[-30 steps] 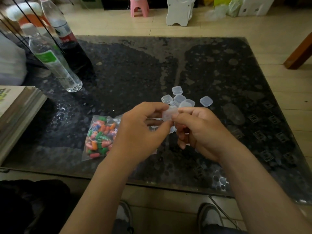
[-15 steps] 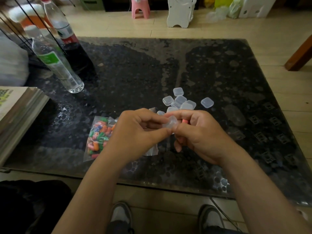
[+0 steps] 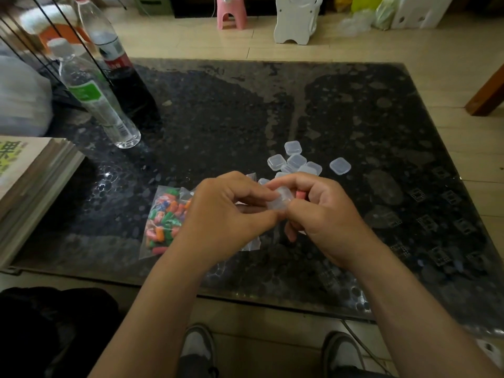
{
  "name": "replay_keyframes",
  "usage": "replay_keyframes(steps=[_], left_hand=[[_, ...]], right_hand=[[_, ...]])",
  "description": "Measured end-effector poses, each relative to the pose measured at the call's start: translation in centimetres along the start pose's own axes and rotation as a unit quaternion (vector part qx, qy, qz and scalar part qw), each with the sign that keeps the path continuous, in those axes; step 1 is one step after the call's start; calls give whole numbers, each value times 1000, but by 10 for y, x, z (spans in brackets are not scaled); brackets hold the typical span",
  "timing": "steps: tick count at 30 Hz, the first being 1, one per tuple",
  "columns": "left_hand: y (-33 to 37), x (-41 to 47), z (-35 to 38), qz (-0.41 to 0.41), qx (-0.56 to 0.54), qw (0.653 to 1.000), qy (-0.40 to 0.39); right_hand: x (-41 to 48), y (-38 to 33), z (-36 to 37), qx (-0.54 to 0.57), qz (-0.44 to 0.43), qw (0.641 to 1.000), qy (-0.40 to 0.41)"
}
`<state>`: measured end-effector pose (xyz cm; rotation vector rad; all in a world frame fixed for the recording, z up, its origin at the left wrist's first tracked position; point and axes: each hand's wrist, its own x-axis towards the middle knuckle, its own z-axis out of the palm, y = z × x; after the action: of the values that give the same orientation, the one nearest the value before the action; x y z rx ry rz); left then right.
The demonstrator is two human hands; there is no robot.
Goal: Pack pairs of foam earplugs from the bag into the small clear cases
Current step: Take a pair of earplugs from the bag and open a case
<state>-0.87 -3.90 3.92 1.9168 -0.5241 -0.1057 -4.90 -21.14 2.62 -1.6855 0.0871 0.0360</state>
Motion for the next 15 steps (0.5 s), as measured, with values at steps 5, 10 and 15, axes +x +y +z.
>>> replay_keyframes(steps=[5,10,15], left_hand=[[7,3,-6,-51,-108,992,27],[13,6,3,-195,-226,952,61],[10,8,6,-231,-225,943,87]], right_hand=[[-2,-2,-2,-8,1,1000,-15],[-3,-5,2,-14,0,999,-36],[7,1,-4,-51,95,994,10]])
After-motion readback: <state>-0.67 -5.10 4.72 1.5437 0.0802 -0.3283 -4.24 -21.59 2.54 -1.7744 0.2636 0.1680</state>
